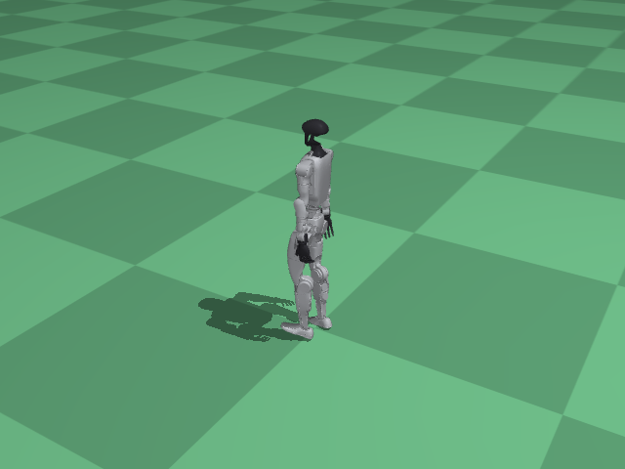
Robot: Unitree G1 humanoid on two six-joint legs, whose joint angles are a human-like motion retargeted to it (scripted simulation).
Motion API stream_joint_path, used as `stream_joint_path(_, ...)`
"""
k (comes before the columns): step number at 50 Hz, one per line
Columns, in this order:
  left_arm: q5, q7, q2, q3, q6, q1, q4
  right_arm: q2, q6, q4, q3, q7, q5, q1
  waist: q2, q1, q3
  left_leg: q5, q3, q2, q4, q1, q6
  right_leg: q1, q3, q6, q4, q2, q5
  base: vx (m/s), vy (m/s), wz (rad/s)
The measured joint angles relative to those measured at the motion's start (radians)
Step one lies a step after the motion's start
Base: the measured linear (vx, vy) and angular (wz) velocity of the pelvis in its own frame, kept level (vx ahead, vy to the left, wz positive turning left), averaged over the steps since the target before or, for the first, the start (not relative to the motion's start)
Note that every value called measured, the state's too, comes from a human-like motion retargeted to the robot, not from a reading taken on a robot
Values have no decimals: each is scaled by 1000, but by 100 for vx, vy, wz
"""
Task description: Upper body actions
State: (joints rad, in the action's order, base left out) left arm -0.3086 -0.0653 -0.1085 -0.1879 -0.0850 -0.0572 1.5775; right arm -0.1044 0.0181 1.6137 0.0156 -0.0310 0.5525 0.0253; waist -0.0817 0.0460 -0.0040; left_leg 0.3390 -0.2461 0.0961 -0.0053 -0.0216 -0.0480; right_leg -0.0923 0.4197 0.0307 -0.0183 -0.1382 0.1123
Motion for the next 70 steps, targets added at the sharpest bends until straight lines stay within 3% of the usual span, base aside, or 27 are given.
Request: stream_joint_path(70,-8,-3,-8,22,1,11,5,-8,4,20,4,29,20,5,10,-4,-12,-3,-13,-16,4,1,12,7,-26,-6,-1,14,0,0,0,0)
